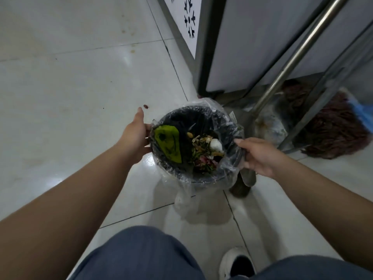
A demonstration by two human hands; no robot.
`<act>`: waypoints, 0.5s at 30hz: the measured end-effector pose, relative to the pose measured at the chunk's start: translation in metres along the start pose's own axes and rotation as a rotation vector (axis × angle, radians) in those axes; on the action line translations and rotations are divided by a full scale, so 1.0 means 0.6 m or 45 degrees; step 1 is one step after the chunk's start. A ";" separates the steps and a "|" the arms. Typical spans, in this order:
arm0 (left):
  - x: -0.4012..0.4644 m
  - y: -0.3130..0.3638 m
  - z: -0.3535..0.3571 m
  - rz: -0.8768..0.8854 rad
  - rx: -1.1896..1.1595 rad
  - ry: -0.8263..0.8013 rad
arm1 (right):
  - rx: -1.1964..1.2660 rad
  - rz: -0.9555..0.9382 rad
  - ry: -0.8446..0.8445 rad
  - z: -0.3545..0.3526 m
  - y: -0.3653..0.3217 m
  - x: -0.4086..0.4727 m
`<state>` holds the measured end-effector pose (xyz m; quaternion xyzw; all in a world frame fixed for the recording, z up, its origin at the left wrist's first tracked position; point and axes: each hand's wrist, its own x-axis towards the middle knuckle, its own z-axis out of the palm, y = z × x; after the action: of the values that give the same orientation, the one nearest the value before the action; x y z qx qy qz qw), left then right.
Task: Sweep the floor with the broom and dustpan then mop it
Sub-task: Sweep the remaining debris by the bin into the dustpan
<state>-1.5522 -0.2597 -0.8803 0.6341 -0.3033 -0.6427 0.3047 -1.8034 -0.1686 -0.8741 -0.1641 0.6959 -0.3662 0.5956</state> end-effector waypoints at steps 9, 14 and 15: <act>-0.001 -0.002 0.014 -0.061 0.046 -0.046 | -0.055 0.020 0.061 -0.015 -0.022 0.027; 0.002 -0.001 0.013 -0.083 0.093 -0.055 | -0.079 0.018 0.043 -0.015 -0.027 0.031; 0.001 -0.002 0.012 -0.088 0.089 -0.056 | -0.073 0.014 0.047 -0.013 -0.029 0.031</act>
<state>-1.5596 -0.2596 -0.8814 0.6402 -0.3099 -0.6557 0.2533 -1.8186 -0.1904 -0.8750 -0.1703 0.7179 -0.3458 0.5797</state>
